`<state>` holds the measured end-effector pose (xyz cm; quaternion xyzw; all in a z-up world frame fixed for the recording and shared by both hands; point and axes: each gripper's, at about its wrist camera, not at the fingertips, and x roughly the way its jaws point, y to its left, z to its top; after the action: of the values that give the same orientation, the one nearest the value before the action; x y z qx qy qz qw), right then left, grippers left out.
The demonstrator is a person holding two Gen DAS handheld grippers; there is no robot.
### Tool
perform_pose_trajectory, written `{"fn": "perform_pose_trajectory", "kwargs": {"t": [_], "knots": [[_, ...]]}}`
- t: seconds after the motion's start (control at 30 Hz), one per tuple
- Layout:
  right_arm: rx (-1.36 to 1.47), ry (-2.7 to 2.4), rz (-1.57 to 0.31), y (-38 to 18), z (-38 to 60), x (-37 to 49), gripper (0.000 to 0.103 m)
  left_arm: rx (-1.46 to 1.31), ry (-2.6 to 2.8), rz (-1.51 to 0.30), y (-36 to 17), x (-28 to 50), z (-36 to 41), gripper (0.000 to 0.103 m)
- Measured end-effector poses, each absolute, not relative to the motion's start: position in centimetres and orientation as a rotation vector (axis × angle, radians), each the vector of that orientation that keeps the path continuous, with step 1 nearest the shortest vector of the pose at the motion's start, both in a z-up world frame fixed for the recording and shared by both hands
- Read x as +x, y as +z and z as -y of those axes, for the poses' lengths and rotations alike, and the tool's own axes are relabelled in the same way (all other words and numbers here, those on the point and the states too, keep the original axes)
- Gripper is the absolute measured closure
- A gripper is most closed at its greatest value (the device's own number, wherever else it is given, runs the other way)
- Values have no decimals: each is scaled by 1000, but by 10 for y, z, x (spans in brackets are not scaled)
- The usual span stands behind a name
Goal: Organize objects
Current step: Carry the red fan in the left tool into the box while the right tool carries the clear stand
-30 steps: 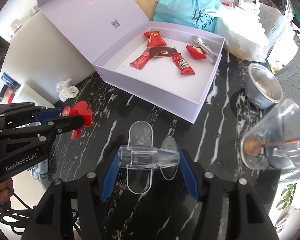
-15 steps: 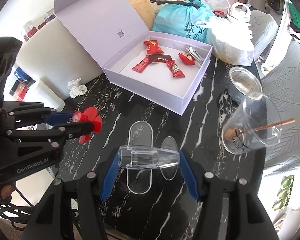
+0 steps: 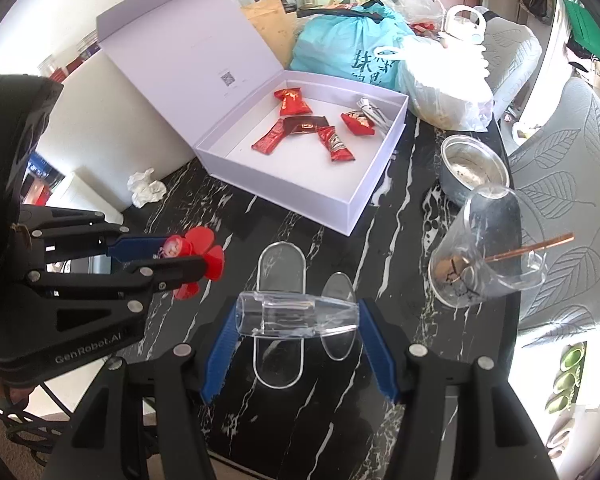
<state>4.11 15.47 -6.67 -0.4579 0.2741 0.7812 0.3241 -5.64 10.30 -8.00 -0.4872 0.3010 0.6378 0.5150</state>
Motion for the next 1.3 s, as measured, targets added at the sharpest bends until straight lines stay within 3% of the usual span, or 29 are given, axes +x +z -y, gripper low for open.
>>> {"fn": "perform_pose_trajectory", "kwargs": {"t": [1.3], "knots": [[-1228, 2021, -779, -109, -302, -46, 43, -1215, 1494, -770, -124, -178, -211, 84]]}}
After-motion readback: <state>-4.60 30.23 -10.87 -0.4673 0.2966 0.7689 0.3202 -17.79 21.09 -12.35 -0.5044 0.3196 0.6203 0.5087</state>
